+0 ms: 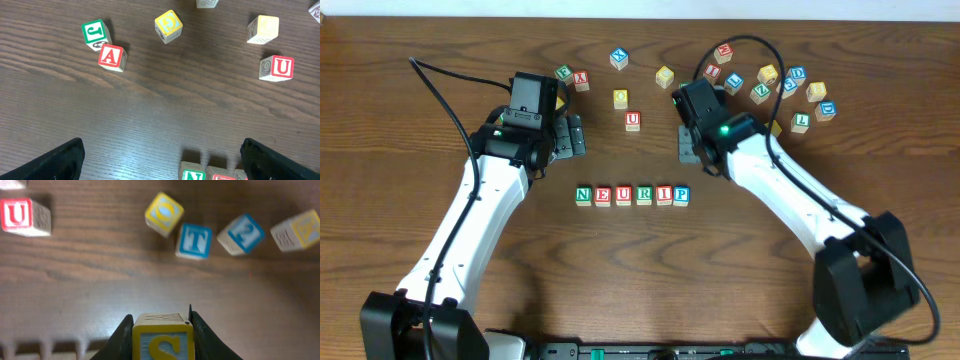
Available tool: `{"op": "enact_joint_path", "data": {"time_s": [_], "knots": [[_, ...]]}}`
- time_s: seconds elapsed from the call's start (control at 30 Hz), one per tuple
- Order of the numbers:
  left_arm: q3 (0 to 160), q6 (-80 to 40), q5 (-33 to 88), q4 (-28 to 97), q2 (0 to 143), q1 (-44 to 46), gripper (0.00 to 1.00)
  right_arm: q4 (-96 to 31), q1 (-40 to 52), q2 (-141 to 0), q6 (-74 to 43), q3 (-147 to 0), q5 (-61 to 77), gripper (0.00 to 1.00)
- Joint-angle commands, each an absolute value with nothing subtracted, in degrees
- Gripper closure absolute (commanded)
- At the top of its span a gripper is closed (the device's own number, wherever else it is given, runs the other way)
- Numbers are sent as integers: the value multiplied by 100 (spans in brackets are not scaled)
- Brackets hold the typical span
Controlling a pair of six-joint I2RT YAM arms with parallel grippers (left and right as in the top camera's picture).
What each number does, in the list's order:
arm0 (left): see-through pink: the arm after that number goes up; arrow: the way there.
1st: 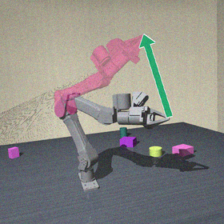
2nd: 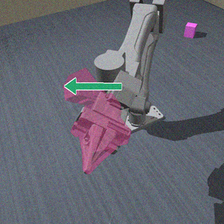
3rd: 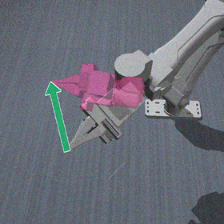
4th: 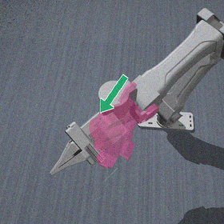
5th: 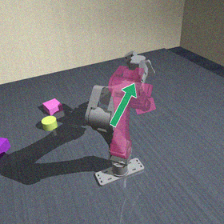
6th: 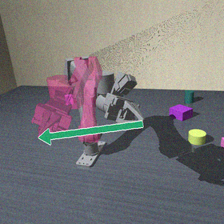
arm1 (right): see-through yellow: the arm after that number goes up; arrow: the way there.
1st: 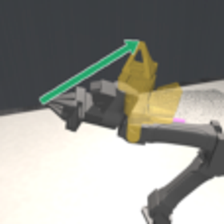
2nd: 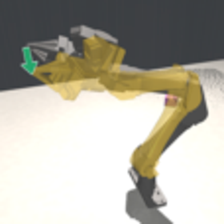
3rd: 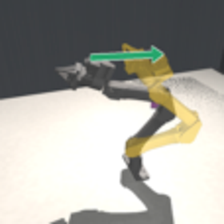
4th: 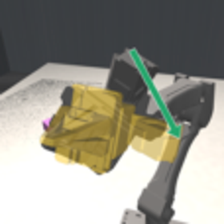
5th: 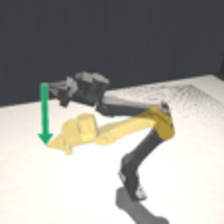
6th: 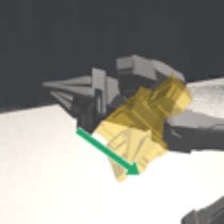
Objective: Spell out NEURIPS
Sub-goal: 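Carry the yellow S block with the right gripper toward the row's right end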
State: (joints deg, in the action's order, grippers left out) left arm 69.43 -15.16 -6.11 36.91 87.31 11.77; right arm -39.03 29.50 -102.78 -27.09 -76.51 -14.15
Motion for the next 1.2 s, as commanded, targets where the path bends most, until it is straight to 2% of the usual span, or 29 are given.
{"op": "enact_joint_path", "data": {"time_s": [0.0,0.43,0.8,1.17], "knots": [[7118,-1503,-620,3695,8626,1164,2,-3787,3011,-9802,-2930,-7251,-1463,96],[7116,-1503,-620,3695,8626,1164,2,-3527,3111,-9395,-3181,-6034,-1437,97],[7118,-1503,-620,3695,8626,1164,2,-3275,3524,-9395,-3485,-5701,-1468,97],[7116,-1503,-620,3695,8626,1164,2,-2985,3529,-9395,-3577,-5413,-1485,98]]}}
